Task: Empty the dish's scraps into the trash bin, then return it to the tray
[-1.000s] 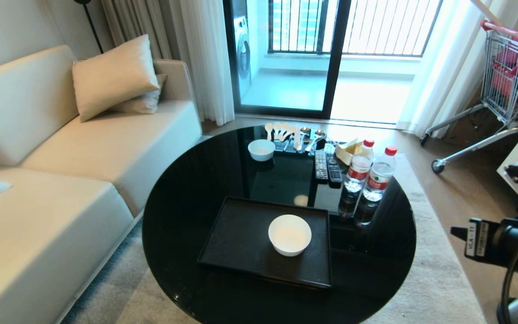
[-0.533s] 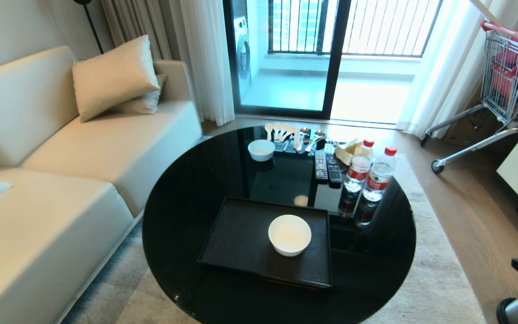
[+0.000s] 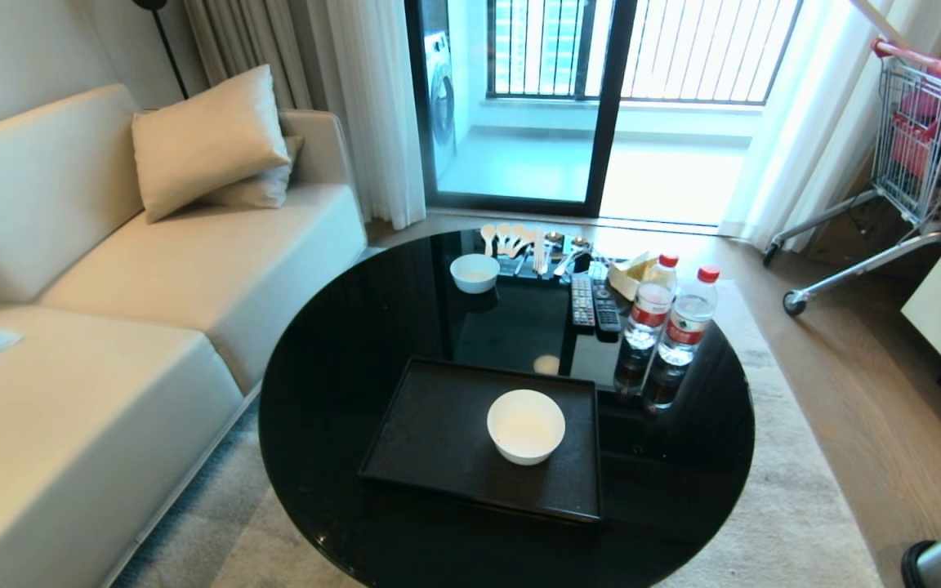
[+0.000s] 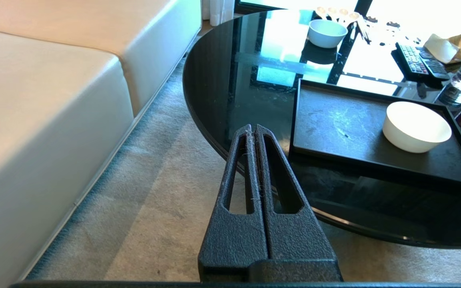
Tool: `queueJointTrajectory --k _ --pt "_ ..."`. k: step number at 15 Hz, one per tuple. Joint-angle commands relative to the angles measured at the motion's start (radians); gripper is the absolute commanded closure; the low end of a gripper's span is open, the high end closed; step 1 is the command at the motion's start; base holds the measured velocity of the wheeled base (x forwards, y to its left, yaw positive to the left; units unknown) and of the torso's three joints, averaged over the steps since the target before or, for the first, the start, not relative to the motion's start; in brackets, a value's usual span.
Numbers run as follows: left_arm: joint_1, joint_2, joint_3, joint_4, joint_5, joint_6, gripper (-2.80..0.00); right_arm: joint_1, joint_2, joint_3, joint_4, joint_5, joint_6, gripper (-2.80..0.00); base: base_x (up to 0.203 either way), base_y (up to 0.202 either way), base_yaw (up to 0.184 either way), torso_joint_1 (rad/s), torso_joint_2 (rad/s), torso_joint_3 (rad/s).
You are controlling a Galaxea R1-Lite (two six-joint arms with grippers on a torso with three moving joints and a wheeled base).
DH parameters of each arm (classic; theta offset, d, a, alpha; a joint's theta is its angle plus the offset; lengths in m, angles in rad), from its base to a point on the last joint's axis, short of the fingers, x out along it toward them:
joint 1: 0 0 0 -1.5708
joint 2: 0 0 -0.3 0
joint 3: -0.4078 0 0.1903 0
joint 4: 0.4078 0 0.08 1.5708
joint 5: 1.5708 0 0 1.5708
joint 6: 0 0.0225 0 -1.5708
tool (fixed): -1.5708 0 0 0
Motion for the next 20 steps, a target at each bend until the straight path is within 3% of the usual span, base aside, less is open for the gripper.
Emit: queueJointTrajectory --k 1,7,20 --pt "0.0 0.0 0.0 -0.001 0.001 -0.001 0.0 0.01 -0.189 0.008 0.108 0.005 -0.001 0.0 0.0 0.0 0.0 0.0 0.0 0.0" --pt "0.0 0.0 0.0 -0.001 0.001 -0.001 0.0 0.022 -0.355 0.009 0.122 0.009 -0.001 0.0 0.0 0.0 0.0 0.0 0.0 0.0" --pt "0.0 0.0 0.0 -0.001 0.001 -0.001 0.0 0.028 -0.362 0.009 0.122 0.009 0.01 0.0 0.0 0.0 0.0 0.0 0.0 0.0"
